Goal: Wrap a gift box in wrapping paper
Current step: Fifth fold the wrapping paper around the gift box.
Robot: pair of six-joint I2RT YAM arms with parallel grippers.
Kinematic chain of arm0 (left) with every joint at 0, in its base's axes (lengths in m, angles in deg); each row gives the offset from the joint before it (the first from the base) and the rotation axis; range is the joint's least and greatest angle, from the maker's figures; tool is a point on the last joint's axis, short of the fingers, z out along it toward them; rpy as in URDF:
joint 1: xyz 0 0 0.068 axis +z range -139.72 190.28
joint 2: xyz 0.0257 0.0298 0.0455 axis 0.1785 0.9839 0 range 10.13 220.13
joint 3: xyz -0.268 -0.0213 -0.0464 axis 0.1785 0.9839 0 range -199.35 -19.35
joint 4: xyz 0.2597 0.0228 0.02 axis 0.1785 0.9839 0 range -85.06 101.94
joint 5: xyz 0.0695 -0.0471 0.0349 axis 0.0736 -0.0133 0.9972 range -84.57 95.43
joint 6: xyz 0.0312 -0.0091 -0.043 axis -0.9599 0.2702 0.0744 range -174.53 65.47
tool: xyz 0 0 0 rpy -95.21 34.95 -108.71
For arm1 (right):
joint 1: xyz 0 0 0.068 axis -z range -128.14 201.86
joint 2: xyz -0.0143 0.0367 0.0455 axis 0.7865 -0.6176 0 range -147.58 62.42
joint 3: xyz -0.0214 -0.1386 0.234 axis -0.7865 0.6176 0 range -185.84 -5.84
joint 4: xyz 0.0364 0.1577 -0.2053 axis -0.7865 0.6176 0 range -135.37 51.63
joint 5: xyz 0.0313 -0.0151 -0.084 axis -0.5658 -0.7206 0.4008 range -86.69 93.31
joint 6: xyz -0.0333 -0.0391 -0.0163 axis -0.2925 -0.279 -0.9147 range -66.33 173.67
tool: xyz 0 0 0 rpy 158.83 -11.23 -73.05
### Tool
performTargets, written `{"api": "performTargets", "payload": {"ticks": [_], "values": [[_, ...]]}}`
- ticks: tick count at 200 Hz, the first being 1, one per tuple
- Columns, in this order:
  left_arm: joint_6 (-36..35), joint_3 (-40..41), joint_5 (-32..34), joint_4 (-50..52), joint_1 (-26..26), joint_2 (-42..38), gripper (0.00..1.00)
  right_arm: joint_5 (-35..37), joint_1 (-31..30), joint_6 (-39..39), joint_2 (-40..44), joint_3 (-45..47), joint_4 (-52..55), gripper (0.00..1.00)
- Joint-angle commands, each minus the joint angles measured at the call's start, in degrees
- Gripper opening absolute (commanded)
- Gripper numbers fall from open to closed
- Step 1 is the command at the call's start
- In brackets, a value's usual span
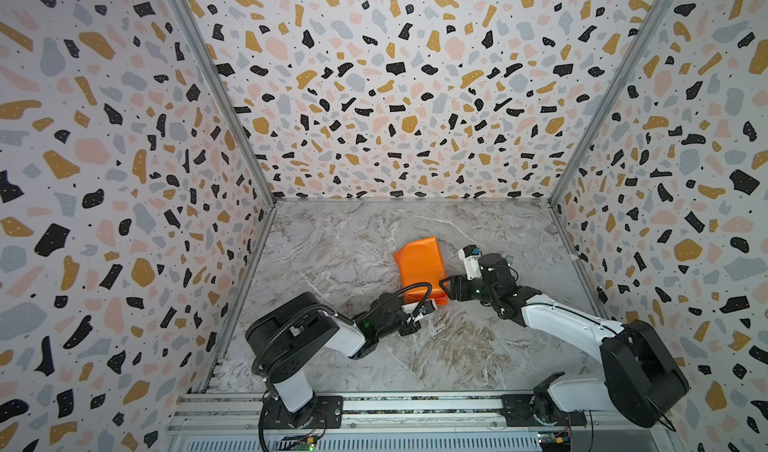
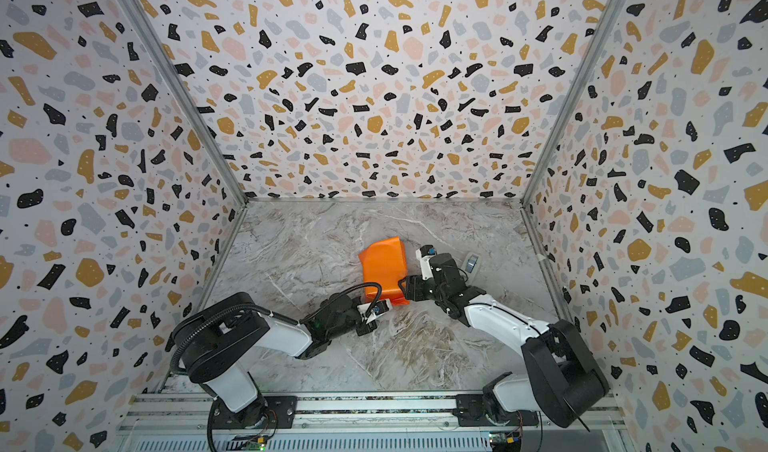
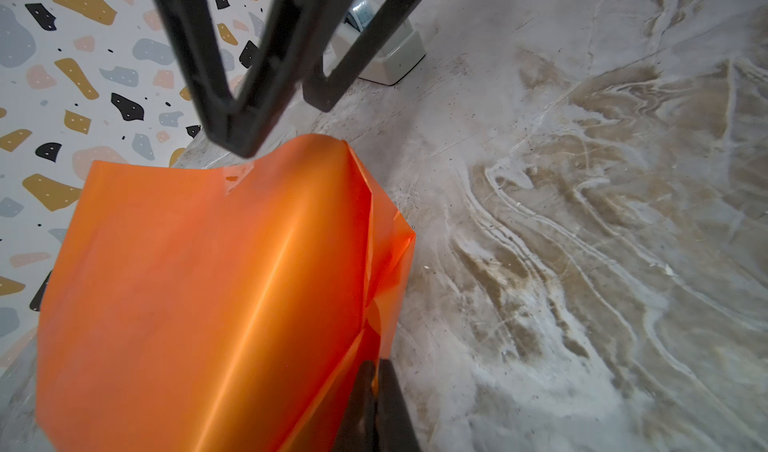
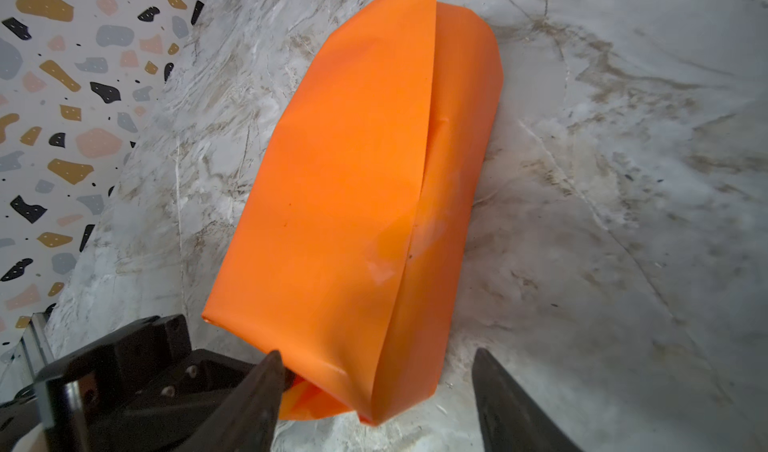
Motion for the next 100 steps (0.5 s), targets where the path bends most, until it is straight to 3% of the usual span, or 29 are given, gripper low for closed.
{"api": "performTargets", "payload": {"ticks": [1, 100], "values": [[2.2, 0.2, -1.4, -3.4, 0.3, -1.1, 0.0, -1.5, 0.2, -0.8, -2.6, -2.7, -0.6, 0.72], [7.6, -0.5, -0.8, -4.5, 1.6, -1.4, 0.0, 1.1, 0.2, -1.2, -5.3, 1.7, 0.4, 0.67]]}}
